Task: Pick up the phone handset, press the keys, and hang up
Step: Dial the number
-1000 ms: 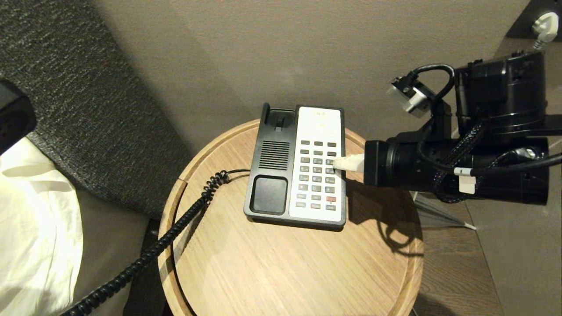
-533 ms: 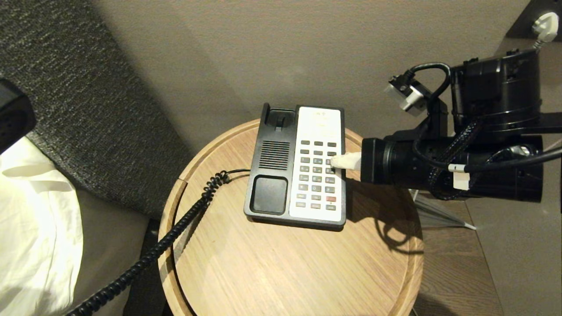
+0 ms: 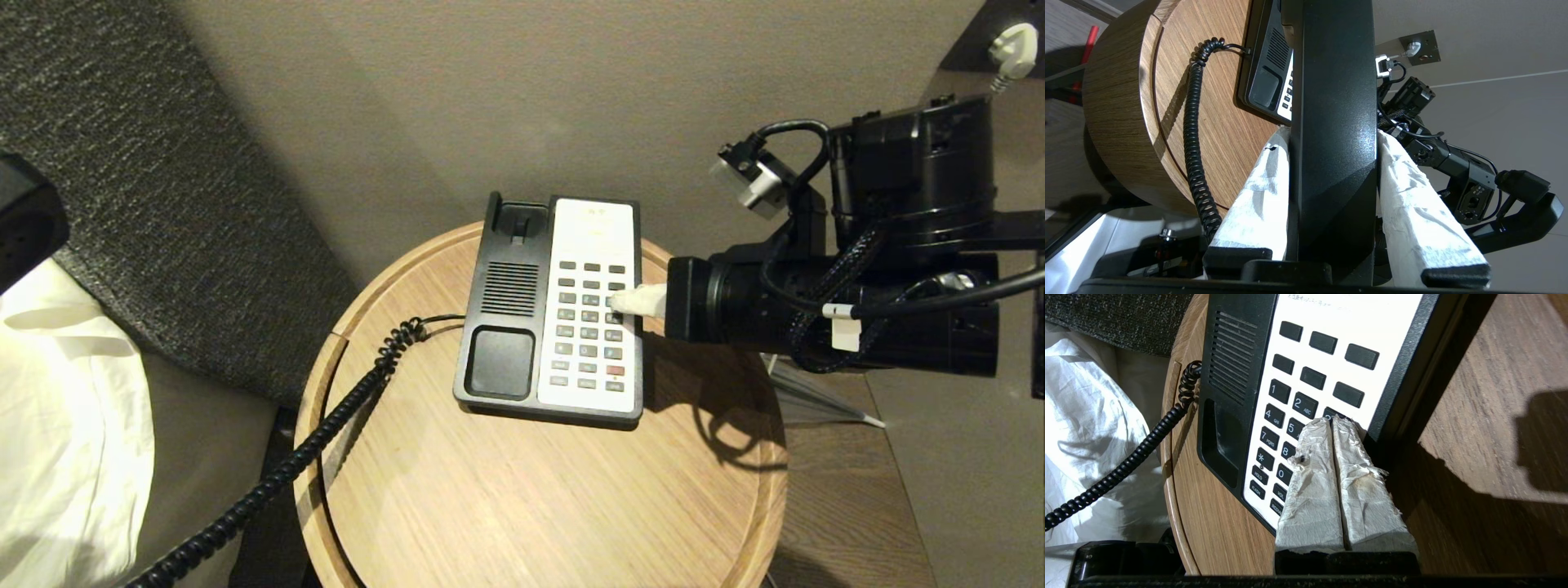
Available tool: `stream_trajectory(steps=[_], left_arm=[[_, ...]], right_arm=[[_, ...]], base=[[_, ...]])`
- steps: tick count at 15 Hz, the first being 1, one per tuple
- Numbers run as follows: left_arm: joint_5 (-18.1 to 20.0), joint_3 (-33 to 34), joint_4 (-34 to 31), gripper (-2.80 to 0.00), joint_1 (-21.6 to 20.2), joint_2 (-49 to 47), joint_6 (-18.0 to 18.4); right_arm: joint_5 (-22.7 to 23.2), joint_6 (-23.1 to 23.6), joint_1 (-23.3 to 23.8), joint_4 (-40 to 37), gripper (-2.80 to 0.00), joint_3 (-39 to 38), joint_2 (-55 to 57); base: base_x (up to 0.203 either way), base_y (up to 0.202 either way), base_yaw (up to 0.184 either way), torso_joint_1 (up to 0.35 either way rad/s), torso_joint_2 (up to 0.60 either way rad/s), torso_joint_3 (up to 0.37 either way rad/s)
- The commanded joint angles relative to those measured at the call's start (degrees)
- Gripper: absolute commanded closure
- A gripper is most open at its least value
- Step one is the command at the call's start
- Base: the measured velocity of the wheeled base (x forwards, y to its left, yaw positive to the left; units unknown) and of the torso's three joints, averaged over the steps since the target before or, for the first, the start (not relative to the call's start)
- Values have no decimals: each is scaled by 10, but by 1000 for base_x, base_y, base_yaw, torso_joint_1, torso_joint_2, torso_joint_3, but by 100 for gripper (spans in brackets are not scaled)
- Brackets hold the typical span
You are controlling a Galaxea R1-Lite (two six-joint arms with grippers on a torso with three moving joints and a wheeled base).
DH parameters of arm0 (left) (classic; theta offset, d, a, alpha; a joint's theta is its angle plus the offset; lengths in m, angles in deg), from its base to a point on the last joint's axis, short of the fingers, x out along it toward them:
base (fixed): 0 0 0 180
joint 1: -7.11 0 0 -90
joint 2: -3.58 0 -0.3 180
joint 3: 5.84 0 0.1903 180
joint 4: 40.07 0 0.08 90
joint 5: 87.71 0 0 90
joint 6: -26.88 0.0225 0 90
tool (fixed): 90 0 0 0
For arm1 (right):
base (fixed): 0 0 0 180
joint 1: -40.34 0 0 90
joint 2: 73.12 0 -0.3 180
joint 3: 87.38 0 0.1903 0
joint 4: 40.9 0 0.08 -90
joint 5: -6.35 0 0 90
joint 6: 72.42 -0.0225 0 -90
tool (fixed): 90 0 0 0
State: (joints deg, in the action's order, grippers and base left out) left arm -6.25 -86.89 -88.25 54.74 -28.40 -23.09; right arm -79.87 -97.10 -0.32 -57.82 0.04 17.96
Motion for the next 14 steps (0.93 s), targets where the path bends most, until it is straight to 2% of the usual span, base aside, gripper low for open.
stream_trajectory(steps=[1, 14], left_arm=[[-1, 0, -1, 0, 0, 0, -3], [-2, 15, -1, 0, 0, 2, -3]], right_arm=[[-1, -1, 0, 12, 0, -5, 10], [5, -13, 0, 15, 0, -4, -23]], base=[[0, 0, 0, 0, 0, 0], [0, 0, 0, 0, 0, 0]])
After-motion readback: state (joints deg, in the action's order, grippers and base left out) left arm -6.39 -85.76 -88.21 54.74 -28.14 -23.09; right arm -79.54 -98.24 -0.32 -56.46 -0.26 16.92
